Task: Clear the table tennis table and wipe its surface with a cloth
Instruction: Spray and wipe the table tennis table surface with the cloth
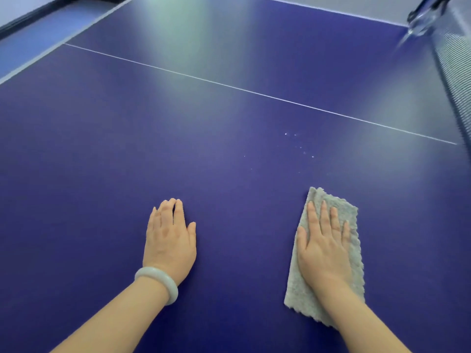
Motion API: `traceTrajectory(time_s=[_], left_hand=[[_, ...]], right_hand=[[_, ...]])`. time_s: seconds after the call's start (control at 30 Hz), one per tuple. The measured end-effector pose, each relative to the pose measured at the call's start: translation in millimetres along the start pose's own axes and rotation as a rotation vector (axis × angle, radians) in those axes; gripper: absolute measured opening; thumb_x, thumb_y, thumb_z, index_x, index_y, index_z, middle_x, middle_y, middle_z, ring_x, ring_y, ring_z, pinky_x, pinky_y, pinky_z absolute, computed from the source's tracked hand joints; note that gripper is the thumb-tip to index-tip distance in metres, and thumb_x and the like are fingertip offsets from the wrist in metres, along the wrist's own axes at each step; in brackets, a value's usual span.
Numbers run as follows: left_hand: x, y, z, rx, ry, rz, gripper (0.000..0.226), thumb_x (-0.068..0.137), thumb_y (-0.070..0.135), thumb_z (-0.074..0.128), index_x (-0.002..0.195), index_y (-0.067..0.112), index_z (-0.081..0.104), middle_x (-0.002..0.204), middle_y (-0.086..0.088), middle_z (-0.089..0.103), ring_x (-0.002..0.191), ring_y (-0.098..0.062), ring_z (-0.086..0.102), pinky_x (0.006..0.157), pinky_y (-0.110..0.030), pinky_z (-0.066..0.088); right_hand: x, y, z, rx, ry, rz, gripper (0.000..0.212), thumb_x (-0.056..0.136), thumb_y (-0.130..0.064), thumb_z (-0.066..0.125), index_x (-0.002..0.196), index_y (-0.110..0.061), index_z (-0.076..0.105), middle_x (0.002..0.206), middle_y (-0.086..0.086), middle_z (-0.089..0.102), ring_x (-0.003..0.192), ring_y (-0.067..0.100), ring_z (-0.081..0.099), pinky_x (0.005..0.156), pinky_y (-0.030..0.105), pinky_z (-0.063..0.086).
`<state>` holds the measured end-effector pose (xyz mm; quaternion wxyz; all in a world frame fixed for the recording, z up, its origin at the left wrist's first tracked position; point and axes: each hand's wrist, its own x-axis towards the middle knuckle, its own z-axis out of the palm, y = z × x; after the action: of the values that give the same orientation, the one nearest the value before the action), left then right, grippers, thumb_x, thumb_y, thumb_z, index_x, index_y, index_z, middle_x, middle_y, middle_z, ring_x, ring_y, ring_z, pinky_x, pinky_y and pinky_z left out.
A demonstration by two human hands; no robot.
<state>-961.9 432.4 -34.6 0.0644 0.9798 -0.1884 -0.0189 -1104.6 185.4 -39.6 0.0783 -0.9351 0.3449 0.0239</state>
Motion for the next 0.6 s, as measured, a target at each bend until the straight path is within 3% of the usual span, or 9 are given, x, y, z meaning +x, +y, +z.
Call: traceTrajectory(time_s=[0.07, 0.17, 0.3, 0.6], left_hand=[[12, 29, 3, -0.021, 0.023, 0.047, 0.059, 0.093, 0.029, 0.055, 0.142, -0.003, 0.045, 0.145, -0.021, 0.043, 0.137, -0.038, 0.041, 0.116, -0.051, 0.031], [40, 74, 1, -0.027, -0.036, 0.033, 0.068, 0.100, 0.042, 0.037, 0.153, 0.002, 0.024, 0.158, -0.019, 0.022, 0.149, -0.034, 0.018, 0.123, -0.045, 0.013], [67, 103, 7, 0.011, -0.100, -0.097, 0.072, 0.101, 0.051, 0.015, 0.156, 0.007, 0.000, 0.163, -0.014, 0.000, 0.152, -0.029, -0.006, 0.123, -0.046, -0.001], [69, 107, 17, 0.043, -0.013, -0.134, 0.078, 0.092, 0.052, 0.004, 0.155, 0.006, 0.015, 0.162, -0.016, 0.014, 0.151, -0.030, 0.002, 0.123, -0.048, 0.003]], right_hand=[[0, 0, -2, 0.005, -0.005, -0.014, 0.069, 0.091, -0.050, -0.004, 0.156, -0.029, -0.004, 0.164, -0.005, -0.011, 0.151, 0.015, -0.013, 0.121, 0.041, -0.012], [7, 9, -5, 0.028, -0.002, 0.018, 0.069, 0.089, -0.051, -0.007, 0.155, -0.031, -0.009, 0.162, -0.008, -0.017, 0.149, 0.013, -0.018, 0.121, 0.040, -0.015], [39, 40, -15, 0.066, 0.021, 0.168, 0.060, 0.101, -0.045, 0.009, 0.155, -0.029, -0.012, 0.162, -0.007, -0.019, 0.149, 0.014, -0.019, 0.121, 0.041, -0.013], [157, 92, -29, 0.074, 0.037, 0.332, 0.060, 0.103, -0.041, 0.014, 0.158, -0.024, -0.003, 0.166, 0.002, -0.005, 0.152, 0.023, -0.007, 0.122, 0.049, -0.006]])
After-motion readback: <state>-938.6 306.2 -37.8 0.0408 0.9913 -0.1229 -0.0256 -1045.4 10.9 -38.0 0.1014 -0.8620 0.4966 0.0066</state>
